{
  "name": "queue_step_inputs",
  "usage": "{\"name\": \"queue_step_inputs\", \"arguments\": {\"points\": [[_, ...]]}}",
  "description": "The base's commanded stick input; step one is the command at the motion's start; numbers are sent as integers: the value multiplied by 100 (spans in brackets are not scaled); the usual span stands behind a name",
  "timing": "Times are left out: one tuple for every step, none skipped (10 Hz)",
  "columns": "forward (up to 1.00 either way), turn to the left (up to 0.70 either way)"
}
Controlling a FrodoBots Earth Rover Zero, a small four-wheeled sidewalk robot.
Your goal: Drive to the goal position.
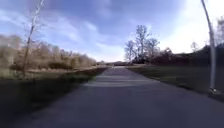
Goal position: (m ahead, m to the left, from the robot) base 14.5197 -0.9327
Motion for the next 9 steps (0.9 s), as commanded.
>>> {"name": "queue_step_inputs", "arguments": {"points": [[100,-39],[100,-39],[100,-33],[100,-12],[100,0],[100,0],[100,0],[100,0],[100,0]]}}
